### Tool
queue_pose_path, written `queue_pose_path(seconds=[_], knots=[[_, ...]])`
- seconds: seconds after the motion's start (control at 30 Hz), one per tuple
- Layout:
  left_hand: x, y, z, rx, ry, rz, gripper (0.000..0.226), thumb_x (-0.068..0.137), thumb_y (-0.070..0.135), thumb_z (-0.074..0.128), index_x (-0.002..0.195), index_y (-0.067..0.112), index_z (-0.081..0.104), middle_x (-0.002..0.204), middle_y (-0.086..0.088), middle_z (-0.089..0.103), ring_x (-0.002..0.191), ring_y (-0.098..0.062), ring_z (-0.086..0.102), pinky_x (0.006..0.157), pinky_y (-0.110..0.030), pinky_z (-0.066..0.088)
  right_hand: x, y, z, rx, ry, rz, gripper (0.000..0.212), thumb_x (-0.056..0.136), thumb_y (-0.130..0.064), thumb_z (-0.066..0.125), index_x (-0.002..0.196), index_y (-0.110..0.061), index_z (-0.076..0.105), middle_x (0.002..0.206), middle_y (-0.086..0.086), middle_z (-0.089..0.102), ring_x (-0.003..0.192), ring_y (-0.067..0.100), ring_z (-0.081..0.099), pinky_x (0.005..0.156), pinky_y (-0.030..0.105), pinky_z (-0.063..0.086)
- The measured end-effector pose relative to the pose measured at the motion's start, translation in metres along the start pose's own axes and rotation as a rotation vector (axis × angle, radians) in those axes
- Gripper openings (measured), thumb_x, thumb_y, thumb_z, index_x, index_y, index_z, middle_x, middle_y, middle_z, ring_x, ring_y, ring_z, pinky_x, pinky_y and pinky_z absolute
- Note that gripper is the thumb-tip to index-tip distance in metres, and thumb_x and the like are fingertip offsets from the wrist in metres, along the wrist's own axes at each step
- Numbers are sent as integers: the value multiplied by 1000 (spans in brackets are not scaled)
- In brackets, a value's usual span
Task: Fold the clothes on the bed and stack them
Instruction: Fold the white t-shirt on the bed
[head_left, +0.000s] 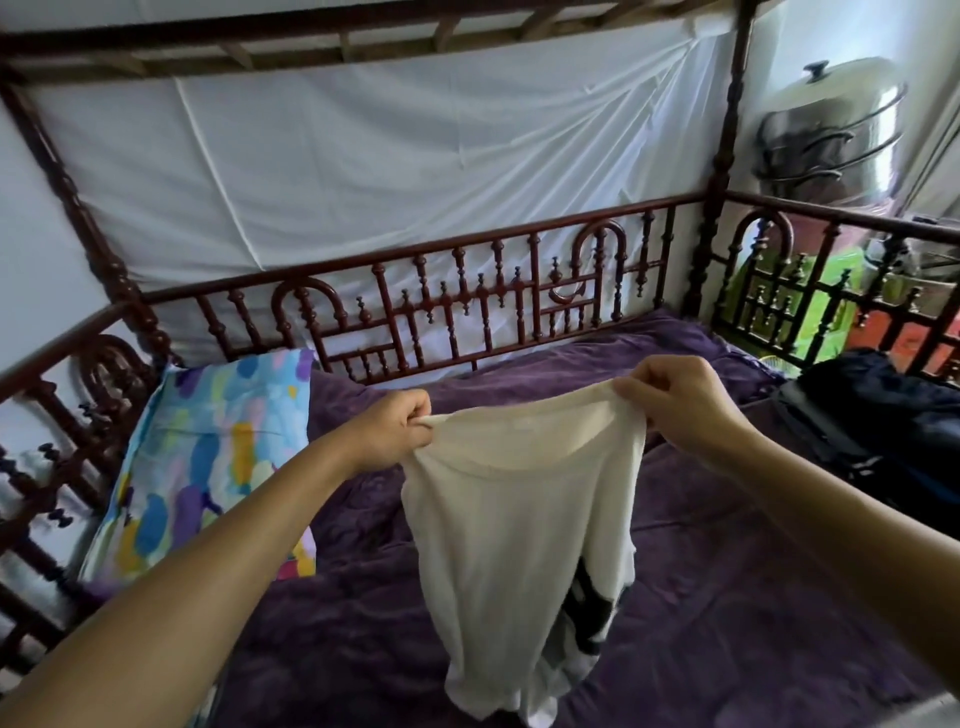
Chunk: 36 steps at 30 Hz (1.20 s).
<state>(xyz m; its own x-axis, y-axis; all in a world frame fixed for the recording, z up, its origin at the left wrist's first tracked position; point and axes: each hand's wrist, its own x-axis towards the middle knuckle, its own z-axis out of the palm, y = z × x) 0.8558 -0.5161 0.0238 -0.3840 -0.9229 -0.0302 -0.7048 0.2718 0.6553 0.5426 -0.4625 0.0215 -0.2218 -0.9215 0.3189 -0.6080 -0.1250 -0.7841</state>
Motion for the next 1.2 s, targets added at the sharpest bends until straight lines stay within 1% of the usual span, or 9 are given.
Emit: queue_pose_path(seconds=[0.17, 0.27, 0.5, 0.57, 0.67, 0.77, 0.87, 1.0, 1.2], knots=[[17, -12, 8, 172, 252, 50, 27, 80, -4, 46, 66, 17, 35, 63, 0, 40, 59, -14, 34, 54, -30, 26, -1, -16, -1, -169, 20, -132, 23, 90, -26, 59, 72, -13, 57, 66, 1, 57, 62, 17, 48, 58, 32, 41], [30, -11, -3, 2, 386, 98, 23, 86, -1, 47, 72, 17, 48, 70, 1, 52, 65, -12, 45, 59, -27, 35, -3, -25, 3, -190, 63, -185, 23, 93, -25, 54, 74, -14, 51, 65, -1, 52, 58, 12, 43, 55, 29, 35], [53, -15, -45, -221, 372, 304, 29, 97, 13, 36, 72, 17, 49, 70, -4, 48, 65, -14, 43, 63, -31, 33, -5, -48, 12, -150, 209, -229, 18, 100, -27, 46, 86, -16, 49, 64, -5, 51, 55, 5, 44, 51, 27, 36], [59, -25, -59, -35, 334, 350, 31, 92, 39, 32, 73, 21, 49, 68, -3, 53, 62, -17, 48, 59, -32, 33, -7, -53, 19, -141, 197, -241, 22, 100, -31, 47, 85, -16, 51, 63, -6, 51, 53, 5, 44, 48, 20, 33], [63, -36, -83, 499, 290, 439, 64, 69, 83, 18, 78, 26, 44, 63, 5, 54, 57, -14, 49, 52, -26, 27, -15, -52, 27, -115, 67, -254, 35, 87, -53, 51, 79, -20, 52, 57, -8, 47, 50, 4, 41, 45, 16, 30], [74, -43, -92, 858, 243, 512, 88, 43, 103, 25, 92, 32, 44, 70, 7, 59, 64, -18, 57, 58, -28, 31, -26, -39, 34, -178, -142, -222, 49, 65, -69, 67, 83, -24, 60, 67, -6, 58, 59, 6, 51, 53, 22, 41], [104, -54, -77, 1088, 153, 506, 59, 62, 83, 56, 95, 35, 55, 89, 5, 67, 83, -20, 63, 61, -29, 35, -36, -11, 47, -267, -216, -202, 54, 69, -71, 65, 68, -18, 56, 60, -1, 53, 55, 15, 44, 52, 28, 38], [159, -80, -32, 831, 120, 336, 27, 86, 45, 61, 68, 25, 60, 77, 1, 62, 71, -20, 55, 58, -30, 41, -56, 42, 62, -330, -146, -136, 47, 87, -49, 61, 59, -21, 37, 52, -6, 37, 52, 13, 28, 47, 17, 26], [235, -79, 60, 508, 203, 18, 15, 89, 21, 57, 81, 17, 70, 85, -10, 66, 74, -29, 55, 66, -35, 47, -84, 148, 36, -343, -109, 164, 37, 90, -57, 48, 68, -27, 45, 58, -11, 46, 55, 12, 38, 53, 25, 38]])
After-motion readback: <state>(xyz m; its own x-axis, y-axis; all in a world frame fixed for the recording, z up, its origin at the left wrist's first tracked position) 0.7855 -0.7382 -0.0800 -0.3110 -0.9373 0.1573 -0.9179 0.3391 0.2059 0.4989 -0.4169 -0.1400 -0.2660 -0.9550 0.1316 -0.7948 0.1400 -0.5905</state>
